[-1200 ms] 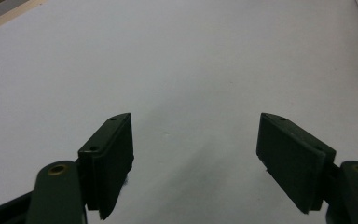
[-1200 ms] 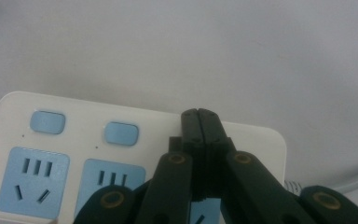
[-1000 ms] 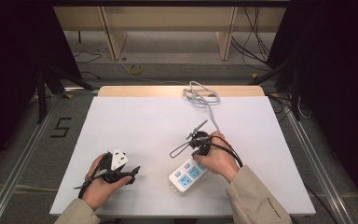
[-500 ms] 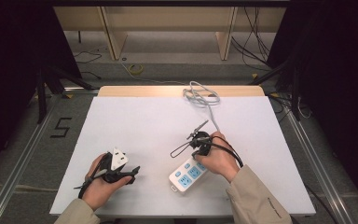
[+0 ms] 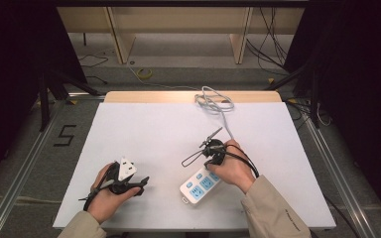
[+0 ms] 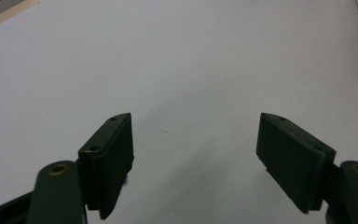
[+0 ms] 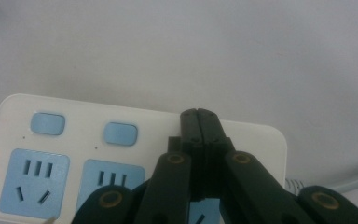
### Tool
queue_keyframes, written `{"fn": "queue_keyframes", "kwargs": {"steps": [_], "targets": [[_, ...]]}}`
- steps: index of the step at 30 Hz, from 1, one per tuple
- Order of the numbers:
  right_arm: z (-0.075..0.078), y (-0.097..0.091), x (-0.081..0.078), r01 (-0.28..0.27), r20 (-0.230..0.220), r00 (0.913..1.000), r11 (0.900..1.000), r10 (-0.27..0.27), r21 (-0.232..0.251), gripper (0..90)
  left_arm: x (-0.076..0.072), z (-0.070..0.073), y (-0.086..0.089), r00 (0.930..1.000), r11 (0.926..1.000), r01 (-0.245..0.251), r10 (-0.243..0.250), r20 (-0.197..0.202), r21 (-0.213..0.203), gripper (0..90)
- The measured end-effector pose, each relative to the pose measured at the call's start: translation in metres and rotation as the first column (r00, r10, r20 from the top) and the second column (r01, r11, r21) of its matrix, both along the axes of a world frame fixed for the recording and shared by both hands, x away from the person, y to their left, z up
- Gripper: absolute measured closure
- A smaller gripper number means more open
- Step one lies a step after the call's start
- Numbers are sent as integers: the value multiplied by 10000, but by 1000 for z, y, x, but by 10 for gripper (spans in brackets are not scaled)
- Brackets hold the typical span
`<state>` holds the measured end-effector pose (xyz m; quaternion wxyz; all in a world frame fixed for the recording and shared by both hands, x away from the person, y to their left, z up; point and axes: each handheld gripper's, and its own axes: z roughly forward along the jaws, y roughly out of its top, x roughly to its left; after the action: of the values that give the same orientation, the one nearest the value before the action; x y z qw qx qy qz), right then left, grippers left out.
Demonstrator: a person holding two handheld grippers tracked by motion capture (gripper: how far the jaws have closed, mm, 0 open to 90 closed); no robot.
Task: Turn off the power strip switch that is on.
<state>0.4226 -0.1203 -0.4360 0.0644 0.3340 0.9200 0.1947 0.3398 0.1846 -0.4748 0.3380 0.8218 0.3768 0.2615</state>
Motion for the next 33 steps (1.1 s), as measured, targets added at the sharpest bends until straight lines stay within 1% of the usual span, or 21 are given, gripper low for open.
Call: {"fn": "queue_keyframes", "kwargs": {"steps": [1,2,3,5,9,13,20,22,27,31,33], "targets": [[1,0,0,25,-14,10000,10000,-25,44,900,0,0,0,10000,10000,-6,6,-2,-2,272],[3,-1,0,43,48,10000,9998,-44,195,900,0,0,0,10000,10000,-12,12,3,-14,272],[3,-2,0,13,10,10000,10000,-13,31,900,0,0,0,10000,10000,-11,11,0,-8,272],[3,-4,1,38,17,10000,9999,-38,141,900,0,0,0,10000,10000,-6,6,0,-2,272],[4,-5,0,65,0,10000,9999,-65,89,900,0,0,1,10000,10000,-18,18,3,-21,272],[6,-8,0,133,103,9999,9999,-134,83,900,0,0,1,10000,10000,-35,35,0,-29,272],[9,-20,0,363,187,9992,9993,-361,-107,900,0,0,0,10000,10000,-34,34,-4,-33,272],[11,-25,1,438,201,9988,9990,-436,-106,900,0,0,0,10000,10000,12,-12,-20,40,272],[13,-36,-1,623,294,9976,9981,-623,4,900,0,0,0,10000,10000,1,-1,-13,43,272],[11,-43,-2,792,304,9964,9968,-793,45,900,-1,0,0,10000,10000,-31,31,1,34,272],[11,-47,-2,769,332,9965,9970,-771,80,899,-1,0,0,10000,10000,-44,44,16,1,272]]}}
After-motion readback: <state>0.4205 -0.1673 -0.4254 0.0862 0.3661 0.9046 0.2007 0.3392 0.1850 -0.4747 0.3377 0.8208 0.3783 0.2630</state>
